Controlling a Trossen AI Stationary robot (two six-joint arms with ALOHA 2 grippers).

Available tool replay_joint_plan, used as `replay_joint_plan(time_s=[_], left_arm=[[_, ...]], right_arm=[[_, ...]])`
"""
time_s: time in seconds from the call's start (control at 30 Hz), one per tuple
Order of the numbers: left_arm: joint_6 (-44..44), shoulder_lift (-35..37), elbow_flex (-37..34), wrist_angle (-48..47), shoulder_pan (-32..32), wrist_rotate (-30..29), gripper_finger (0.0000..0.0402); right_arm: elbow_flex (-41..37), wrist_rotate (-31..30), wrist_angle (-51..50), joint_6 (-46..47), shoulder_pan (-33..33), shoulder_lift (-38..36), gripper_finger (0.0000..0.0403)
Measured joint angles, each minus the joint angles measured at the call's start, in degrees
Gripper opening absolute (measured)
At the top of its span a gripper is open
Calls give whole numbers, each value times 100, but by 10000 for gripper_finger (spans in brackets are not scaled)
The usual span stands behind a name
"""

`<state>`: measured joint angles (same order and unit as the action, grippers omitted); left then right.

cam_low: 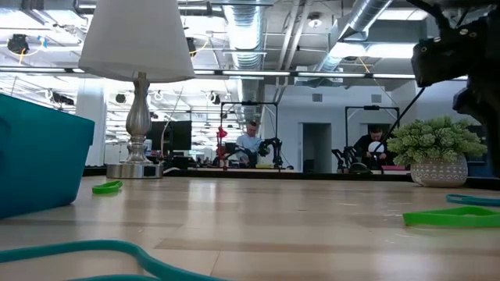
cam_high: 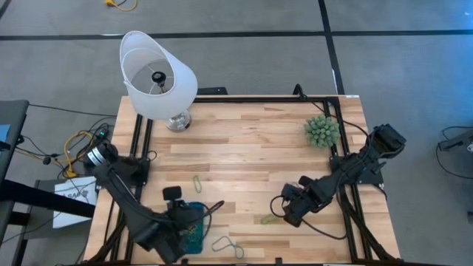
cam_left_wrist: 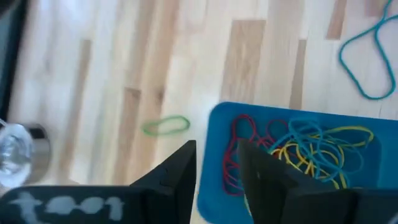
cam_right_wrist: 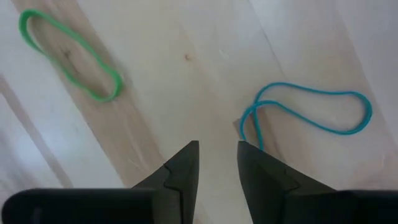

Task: Pick and place items into bin
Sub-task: Put the top blue rubber band into the blue bin

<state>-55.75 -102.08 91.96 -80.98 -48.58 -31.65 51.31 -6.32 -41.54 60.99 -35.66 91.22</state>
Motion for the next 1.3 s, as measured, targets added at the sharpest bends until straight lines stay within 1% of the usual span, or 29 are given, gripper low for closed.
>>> replay_joint_plan(time_s=[0.17,0.4,0.6,0.8,0.9,1.03,1.07,1.17,1.23,1.3], left_arm=[[-47,425,0,-45,-144,-486,107],[1,1032,0,-20,-407,-940,107],[206,1611,0,-17,-596,-1502,107],[470,2039,0,-32,-682,-1892,107],[656,2168,0,-62,-682,-2040,107],[898,2273,0,-77,-680,-2302,107],[936,2270,0,-76,-680,-2327,107],[964,2268,0,-84,-682,-2352,107],[962,2268,0,-82,-680,-2348,107],[962,2268,0,-84,-680,-2344,107]], right_arm=[[-191,-118,43,27,-23,0,103],[-597,-267,74,188,114,0,103],[-772,-328,528,-282,169,-15,103],[-780,-506,588,-487,162,-11,99],[-780,-526,625,-597,164,-9,79],[-780,-621,740,-608,176,-3,18],[-780,-671,812,-632,180,-1,10],[-786,-749,1249,-837,184,7,8],[-785,-748,1761,-1089,170,3,3],[-777,-738,2421,-1549,170,0,3]])
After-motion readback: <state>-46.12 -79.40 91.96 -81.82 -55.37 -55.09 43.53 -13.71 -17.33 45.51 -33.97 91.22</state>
